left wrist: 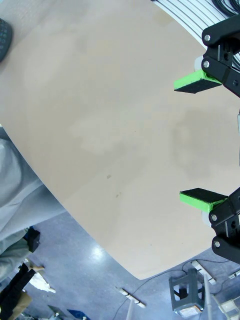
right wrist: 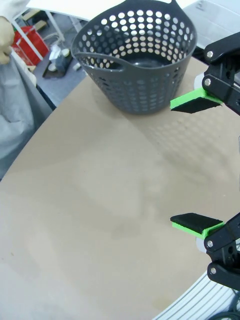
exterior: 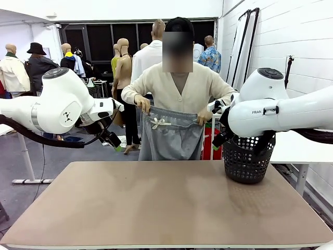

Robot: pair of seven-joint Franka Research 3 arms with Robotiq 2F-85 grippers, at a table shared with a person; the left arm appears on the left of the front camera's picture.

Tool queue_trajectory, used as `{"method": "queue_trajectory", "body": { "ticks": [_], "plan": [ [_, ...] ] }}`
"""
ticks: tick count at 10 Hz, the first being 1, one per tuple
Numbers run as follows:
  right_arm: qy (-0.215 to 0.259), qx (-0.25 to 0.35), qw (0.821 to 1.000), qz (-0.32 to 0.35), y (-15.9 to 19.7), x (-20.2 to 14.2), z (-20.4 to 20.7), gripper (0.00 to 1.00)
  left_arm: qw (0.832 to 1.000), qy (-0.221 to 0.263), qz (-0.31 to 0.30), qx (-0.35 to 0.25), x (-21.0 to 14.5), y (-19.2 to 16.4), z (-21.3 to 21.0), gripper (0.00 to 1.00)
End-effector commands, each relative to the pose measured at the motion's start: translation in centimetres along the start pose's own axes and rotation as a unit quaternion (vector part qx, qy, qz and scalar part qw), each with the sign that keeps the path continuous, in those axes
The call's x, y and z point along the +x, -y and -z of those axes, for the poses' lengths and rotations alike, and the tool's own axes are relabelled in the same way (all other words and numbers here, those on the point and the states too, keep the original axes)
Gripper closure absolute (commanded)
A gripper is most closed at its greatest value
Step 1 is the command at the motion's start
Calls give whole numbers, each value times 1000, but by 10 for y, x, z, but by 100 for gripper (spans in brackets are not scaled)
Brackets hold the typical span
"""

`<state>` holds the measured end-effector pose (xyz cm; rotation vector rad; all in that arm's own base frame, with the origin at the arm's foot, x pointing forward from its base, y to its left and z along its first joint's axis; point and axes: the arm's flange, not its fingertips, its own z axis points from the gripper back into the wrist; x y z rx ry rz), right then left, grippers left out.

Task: Fold the training pants.
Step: Grab both ends of the Training pants handed by a person.

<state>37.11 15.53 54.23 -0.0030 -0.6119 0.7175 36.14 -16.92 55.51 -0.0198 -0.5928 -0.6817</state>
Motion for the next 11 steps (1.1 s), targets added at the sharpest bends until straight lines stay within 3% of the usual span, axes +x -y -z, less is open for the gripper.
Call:
{"method": "queue_trajectory", "body": {
  "ticks": [1,11],
  "plan": [
    [0,0,1000,0,0,0,0,0,1000,0,-1,-2,0,0,1,0],
    [0,0,1000,0,0,0,0,0,1000,0,-1,-2,0,0,1,0]
  ]
}}
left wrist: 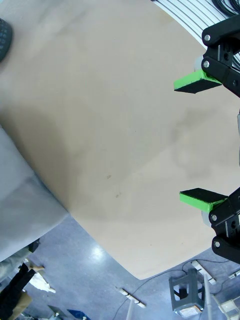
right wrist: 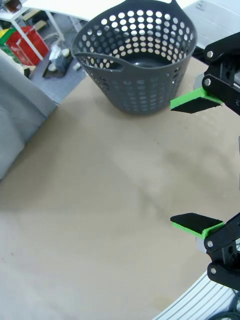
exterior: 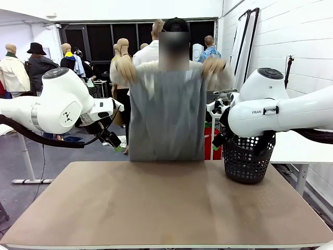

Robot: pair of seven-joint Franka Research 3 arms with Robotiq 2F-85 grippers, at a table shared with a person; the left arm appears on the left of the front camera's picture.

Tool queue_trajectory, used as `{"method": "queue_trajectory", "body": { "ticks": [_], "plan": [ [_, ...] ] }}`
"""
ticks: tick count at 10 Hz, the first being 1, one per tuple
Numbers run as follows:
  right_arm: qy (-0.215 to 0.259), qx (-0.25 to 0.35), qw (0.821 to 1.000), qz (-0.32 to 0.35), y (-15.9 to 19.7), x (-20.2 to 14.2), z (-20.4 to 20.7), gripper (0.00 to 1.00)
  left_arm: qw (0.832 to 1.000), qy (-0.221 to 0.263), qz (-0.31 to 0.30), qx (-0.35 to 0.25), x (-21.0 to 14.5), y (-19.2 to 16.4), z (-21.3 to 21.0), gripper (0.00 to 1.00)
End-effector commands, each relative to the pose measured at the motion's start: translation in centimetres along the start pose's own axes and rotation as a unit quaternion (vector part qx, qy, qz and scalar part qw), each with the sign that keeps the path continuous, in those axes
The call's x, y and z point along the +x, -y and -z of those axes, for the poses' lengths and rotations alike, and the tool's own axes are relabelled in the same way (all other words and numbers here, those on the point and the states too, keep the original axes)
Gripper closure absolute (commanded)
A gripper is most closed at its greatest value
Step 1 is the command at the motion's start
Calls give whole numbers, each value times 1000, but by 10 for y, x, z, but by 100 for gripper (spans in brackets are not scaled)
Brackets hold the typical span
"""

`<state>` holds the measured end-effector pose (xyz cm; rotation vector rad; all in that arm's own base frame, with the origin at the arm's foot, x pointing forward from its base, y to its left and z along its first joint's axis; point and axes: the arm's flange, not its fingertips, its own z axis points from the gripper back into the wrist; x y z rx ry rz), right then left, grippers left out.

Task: Fold the training pants.
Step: Grab both ends of the Training pants handed by a person.

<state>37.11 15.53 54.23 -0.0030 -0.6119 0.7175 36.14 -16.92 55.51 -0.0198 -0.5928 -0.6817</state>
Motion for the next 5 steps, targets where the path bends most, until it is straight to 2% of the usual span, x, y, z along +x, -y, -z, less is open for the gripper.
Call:
{"method": "queue_trajectory", "body": {
  "ticks": [1,5],
  "plan": [
    [0,0,1000,0,0,0,0,0,1000,0,-1,-2,0,0,1,0],
    [0,0,1000,0,0,0,0,0,1000,0,-1,-2,0,0,1,0]
  ]
}}
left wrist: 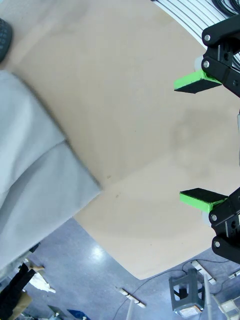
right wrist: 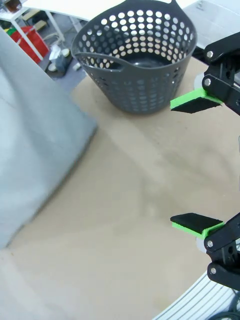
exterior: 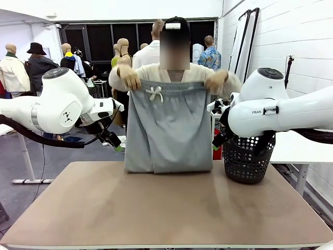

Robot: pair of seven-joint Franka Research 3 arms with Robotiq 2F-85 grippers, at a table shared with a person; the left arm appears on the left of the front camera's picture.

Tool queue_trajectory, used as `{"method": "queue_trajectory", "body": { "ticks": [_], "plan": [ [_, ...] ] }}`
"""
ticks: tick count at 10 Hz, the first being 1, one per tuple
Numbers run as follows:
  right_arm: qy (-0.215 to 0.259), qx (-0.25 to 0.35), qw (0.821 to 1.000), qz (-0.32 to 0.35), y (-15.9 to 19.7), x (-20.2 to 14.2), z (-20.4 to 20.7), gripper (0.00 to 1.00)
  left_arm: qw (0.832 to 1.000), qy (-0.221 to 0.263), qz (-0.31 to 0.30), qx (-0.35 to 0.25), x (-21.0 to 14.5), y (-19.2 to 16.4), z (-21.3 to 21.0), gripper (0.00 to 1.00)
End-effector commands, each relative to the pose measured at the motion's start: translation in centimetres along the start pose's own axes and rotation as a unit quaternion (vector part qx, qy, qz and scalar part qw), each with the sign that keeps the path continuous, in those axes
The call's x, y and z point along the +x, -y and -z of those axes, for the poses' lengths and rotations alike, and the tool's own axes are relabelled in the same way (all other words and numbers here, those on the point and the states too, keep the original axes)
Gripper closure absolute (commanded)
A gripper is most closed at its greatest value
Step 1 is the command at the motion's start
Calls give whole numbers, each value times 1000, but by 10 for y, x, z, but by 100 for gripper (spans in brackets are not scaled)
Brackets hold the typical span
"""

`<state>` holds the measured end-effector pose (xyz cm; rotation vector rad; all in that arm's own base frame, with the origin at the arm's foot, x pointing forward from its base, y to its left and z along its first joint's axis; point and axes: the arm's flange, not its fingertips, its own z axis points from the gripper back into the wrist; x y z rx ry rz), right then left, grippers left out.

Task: Fold the training pants.
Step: Grab both ends of the Training pants handed by a person.

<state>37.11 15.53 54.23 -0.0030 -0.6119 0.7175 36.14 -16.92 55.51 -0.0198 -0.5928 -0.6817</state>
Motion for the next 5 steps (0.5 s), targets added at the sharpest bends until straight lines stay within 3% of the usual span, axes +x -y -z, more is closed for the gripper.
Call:
{"method": "queue_trajectory", "body": {
  "ticks": [1,5],
  "plan": [
    [0,0,1000,0,0,0,0,0,1000,0,-1,-2,0,0,1,0],
    [0,0,1000,0,0,0,0,0,1000,0,-1,-2,0,0,1,0]
  ]
}}
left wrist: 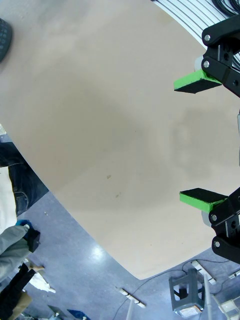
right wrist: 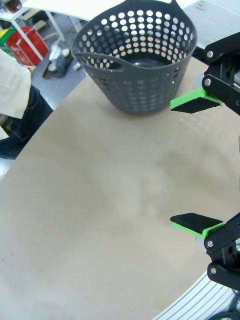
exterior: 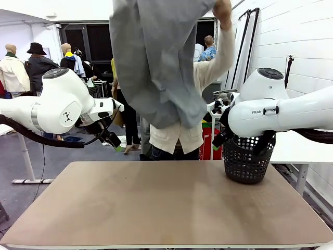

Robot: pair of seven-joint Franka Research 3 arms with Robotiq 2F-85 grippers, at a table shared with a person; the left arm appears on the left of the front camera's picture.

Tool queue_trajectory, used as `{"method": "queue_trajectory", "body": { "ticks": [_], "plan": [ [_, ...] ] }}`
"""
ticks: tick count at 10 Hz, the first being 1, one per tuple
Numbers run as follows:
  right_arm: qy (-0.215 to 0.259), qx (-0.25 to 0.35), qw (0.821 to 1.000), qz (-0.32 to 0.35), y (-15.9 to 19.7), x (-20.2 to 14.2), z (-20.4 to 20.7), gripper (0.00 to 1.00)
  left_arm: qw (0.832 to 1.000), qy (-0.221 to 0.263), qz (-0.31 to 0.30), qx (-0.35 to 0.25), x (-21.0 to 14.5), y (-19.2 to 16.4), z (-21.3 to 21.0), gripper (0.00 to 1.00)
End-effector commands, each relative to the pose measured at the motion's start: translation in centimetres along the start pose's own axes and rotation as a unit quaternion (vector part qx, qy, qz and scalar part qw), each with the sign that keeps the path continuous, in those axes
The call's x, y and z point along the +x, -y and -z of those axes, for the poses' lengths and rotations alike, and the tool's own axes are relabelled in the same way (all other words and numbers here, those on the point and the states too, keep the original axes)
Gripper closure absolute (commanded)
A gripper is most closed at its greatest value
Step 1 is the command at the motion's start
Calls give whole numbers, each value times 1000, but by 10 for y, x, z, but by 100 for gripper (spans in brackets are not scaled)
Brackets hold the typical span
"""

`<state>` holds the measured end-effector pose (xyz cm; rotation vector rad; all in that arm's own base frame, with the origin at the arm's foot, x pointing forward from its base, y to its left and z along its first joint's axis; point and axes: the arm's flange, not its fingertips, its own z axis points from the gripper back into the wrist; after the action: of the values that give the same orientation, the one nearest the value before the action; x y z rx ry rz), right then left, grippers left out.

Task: Fold the training pants.
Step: Grab both ends of the Training pants handed by a person.

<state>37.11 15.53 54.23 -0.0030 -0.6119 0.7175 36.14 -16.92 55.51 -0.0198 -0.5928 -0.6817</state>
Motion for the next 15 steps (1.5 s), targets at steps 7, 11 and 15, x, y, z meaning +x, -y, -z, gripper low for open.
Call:
{"method": "queue_trajectory", "body": {
  "ticks": [7,11,15],
  "plan": [
    [0,0,1000,0,0,0,0,0,1000,0,-1,-2,0,0,1,0],
    [0,0,1000,0,0,0,0,0,1000,0,-1,-2,0,0,1,0],
    [0,0,1000,0,0,0,0,0,1000,0,-1,-2,0,0,1,0]
  ]
}}
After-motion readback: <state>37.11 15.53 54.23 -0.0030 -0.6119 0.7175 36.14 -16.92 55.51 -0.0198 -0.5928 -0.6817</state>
